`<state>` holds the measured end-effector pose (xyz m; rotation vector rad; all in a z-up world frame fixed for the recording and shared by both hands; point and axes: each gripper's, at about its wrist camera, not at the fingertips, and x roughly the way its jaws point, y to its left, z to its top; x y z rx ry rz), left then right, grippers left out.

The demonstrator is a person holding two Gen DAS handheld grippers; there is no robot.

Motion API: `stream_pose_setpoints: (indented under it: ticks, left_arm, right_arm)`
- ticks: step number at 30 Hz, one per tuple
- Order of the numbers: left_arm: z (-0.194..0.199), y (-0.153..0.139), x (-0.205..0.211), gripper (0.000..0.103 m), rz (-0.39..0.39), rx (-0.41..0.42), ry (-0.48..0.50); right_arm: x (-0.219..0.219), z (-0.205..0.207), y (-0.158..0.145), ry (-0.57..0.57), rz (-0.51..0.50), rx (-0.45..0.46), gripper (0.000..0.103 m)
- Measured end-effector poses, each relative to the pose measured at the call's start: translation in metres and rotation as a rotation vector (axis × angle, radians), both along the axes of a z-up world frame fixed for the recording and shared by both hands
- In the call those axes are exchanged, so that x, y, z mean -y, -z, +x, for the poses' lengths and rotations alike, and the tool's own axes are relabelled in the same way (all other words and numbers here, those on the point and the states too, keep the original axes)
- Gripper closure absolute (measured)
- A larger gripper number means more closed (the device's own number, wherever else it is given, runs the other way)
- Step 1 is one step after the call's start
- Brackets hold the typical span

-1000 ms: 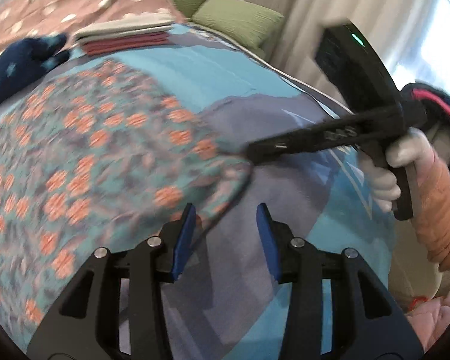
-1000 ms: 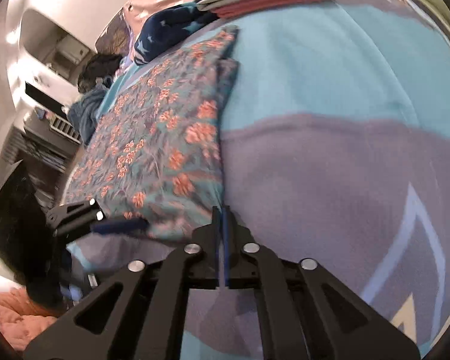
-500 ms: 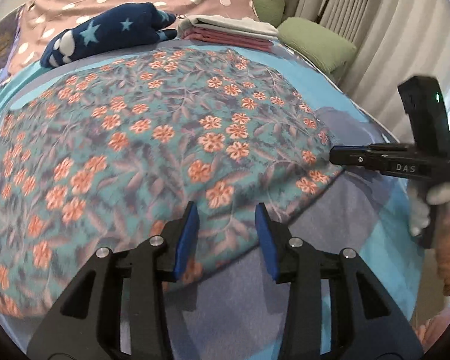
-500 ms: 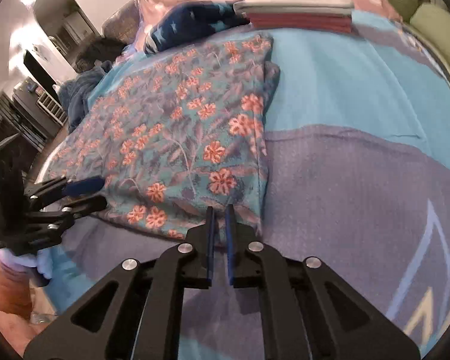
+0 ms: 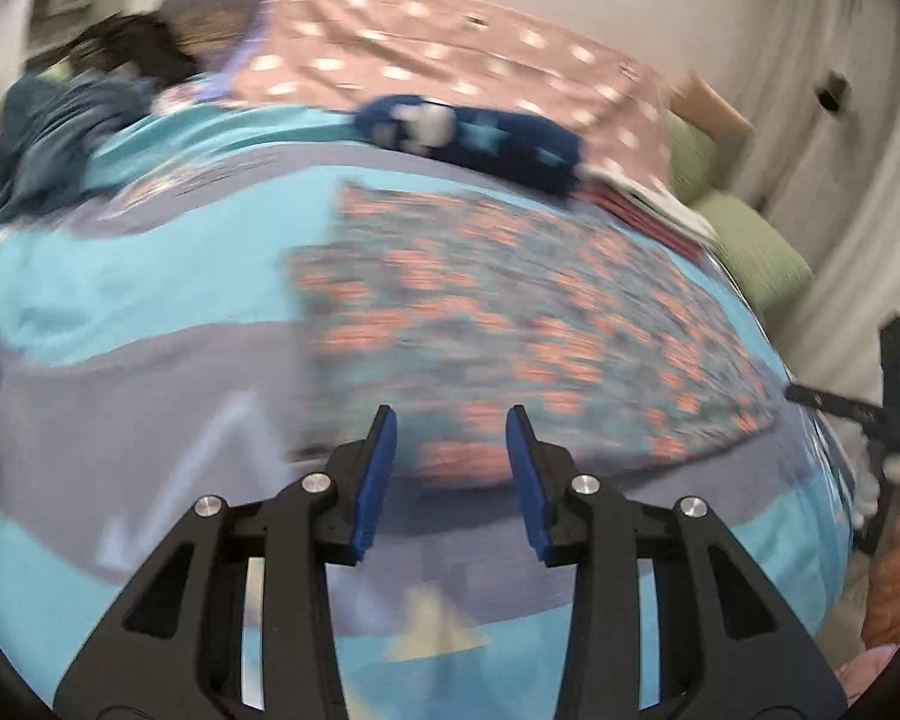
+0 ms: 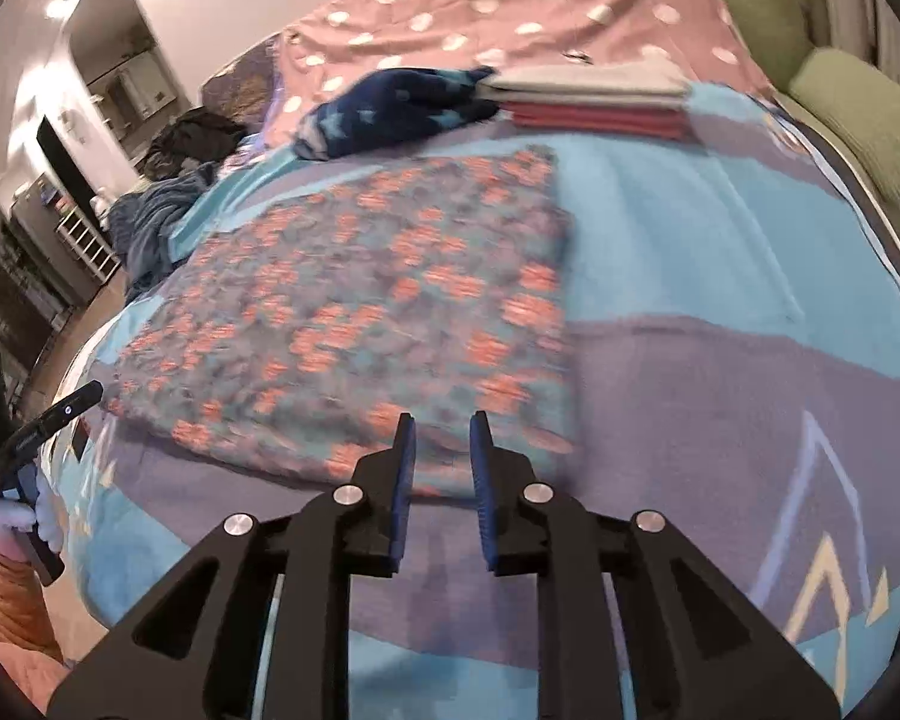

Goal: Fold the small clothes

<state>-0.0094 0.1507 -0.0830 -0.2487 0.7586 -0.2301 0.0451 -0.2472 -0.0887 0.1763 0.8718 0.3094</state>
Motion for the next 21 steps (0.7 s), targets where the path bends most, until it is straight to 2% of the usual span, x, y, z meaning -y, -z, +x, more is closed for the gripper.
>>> stream_pose_setpoints:
  ticks: [4, 6, 9, 13, 21]
  left_arm:
    - [-0.007, 0.010, -0.040, 0.071, -0.075, -0.003, -0.050]
    - [-0.010, 0.017, -0.047, 0.071, -0.087, -0.007, -0.037]
    - [-0.011, 0.024, -0.053, 0.074, -0.110, -0.010, 0.002]
    - [-0.013, 0.031, -0.055, 0.077, -0.135, 0.009, 0.044]
    - [-0.006, 0.050, -0.073, 0.080, -0.220, -0.010, 0.050]
  right_arm:
    - [-0.078, -0.006, -0.012, -0.147, -0.127, 0.094, 0.078]
    - [-0.112, -0.011, -0.013, -0.222, -0.184, 0.136, 0.069]
    - [-0.166, -0.022, -0.011, -0.345, -0.243, 0.187, 0.063]
    - [-0.224, -0.029, -0.004, -0.468, -0.301, 0.230, 0.060]
    - [-0.312, -0.035, 0.019, -0.637, -0.532, 0.361, 0.059]
